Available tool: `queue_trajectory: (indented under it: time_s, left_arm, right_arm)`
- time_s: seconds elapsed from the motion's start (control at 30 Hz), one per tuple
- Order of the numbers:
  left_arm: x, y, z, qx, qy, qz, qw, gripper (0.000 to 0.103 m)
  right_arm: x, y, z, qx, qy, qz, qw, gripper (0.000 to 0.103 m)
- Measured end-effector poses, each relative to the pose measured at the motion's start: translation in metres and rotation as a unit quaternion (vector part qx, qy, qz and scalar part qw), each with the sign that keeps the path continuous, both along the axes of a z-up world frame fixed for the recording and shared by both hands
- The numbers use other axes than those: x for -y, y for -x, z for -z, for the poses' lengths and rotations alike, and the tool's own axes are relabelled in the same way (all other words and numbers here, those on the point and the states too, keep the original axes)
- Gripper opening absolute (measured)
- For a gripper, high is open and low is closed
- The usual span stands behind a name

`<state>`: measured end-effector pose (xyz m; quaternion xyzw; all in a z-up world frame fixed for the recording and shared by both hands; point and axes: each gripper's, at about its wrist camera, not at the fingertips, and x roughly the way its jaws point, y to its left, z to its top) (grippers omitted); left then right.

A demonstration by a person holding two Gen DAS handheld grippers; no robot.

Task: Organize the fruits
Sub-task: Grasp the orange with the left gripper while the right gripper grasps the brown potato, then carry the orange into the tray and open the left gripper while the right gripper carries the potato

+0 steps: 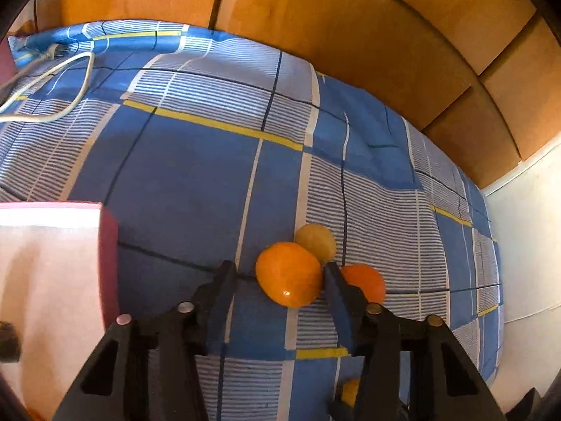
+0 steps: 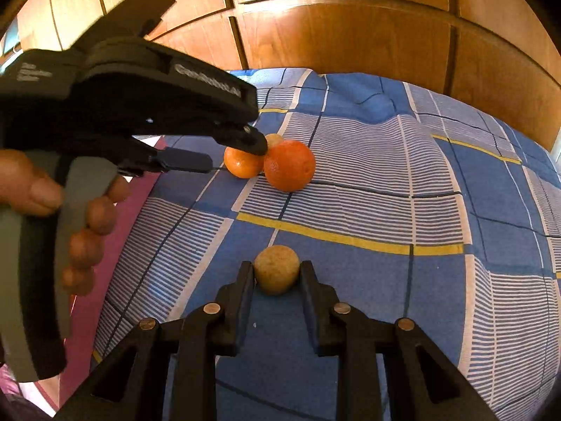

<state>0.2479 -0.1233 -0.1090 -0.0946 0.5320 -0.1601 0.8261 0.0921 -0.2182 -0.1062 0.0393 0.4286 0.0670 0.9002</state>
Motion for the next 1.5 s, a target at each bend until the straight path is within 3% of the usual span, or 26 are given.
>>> queue_trajectory:
  time_s: [0.03, 0.4, 0.7, 1.1, 1.5]
  left_arm:
    - [0.001, 0.0, 0.0, 0.003, 0.002, 0.004, 1.0, 0.04]
    - [-0.013, 0.026, -0.018, 0.014, -0.002, 0.008, 0.9999, 0.039]
    - [-0.036, 0.078, -0.052, 0.07, -0.03, 0.023, 0.9969, 0.039]
    - [-0.115, 0.125, -0.066, 0.096, -0.051, -0.042, 0.9933, 0.039]
    - [-0.177, 0.181, -0.075, 0.123, -0.055, -0.097, 0.9862, 0.039]
  right_arm:
    - [0.0, 0.0, 0.0, 0.0, 0.001, 0.0, 1.0, 0.026]
    - [0.0, 0.0, 0.0, 0.0, 0.004, 0.0, 1.0, 0.026]
    - [-0.001, -0.003, 0.0, -0.007, 0.013, -0.006, 1.0, 0.026]
    - [-0.011, 0.004, -0.003, -0.017, 0.041, -0.008, 0.999, 0.026]
    - [-0.034, 0.029, -0.017, -0.011, 0.032, -0.026, 0.999, 0.025]
